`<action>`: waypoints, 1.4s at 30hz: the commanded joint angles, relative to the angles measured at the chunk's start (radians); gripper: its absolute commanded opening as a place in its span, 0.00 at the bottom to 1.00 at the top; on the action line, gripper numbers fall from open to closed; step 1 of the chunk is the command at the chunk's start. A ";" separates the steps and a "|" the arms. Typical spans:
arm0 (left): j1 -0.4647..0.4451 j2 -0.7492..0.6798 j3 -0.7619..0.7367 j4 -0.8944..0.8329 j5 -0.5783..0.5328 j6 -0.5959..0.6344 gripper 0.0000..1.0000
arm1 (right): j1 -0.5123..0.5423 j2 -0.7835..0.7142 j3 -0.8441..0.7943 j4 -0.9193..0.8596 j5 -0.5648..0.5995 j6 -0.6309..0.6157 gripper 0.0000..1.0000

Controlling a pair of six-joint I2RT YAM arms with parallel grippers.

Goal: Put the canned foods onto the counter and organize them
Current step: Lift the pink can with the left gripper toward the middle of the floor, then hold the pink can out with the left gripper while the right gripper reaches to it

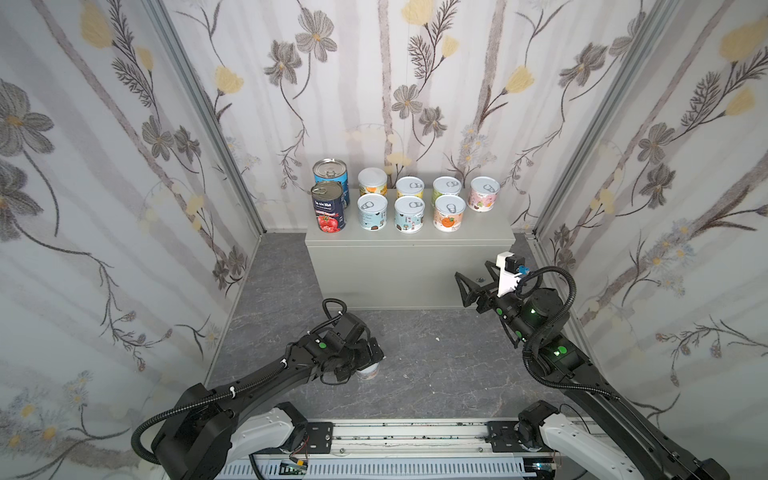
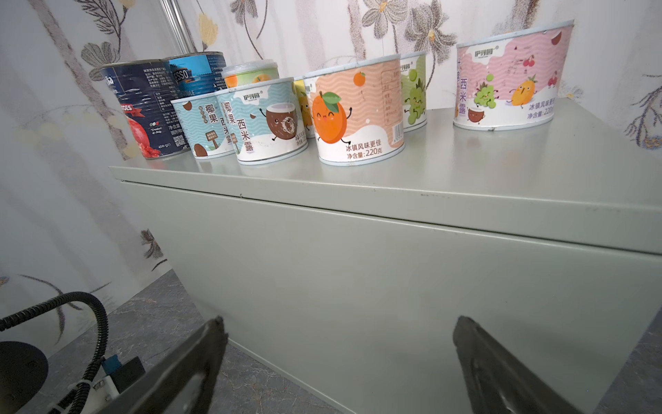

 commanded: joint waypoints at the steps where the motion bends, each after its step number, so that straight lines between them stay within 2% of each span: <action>1: -0.001 0.022 0.020 0.048 0.013 0.018 1.00 | 0.001 0.006 -0.001 0.018 -0.036 0.015 1.00; 14: -0.023 0.132 0.084 0.116 0.058 0.053 1.00 | 0.000 0.013 -0.037 0.041 -0.042 0.042 1.00; 21: -0.035 0.201 0.130 0.143 0.058 0.075 1.00 | 0.005 0.051 -0.069 0.090 -0.210 0.044 1.00; 24: -0.044 0.231 0.158 0.145 0.049 0.083 1.00 | 0.029 0.083 -0.074 0.098 -0.220 0.054 1.00; 29: -0.049 0.202 0.166 0.102 -0.036 0.088 1.00 | 0.120 0.140 -0.117 0.153 -0.150 0.031 1.00; 34: -0.048 0.074 0.137 0.033 -0.197 0.080 1.00 | 0.241 0.218 -0.187 0.241 -0.101 -0.068 1.00; 37: -0.048 -0.010 0.102 -0.013 -0.323 0.032 1.00 | 0.274 0.277 -0.210 0.281 -0.143 -0.090 1.00; 42: -0.046 -0.057 0.097 -0.084 -0.406 0.023 1.00 | 0.327 0.379 -0.262 0.381 -0.227 -0.136 1.00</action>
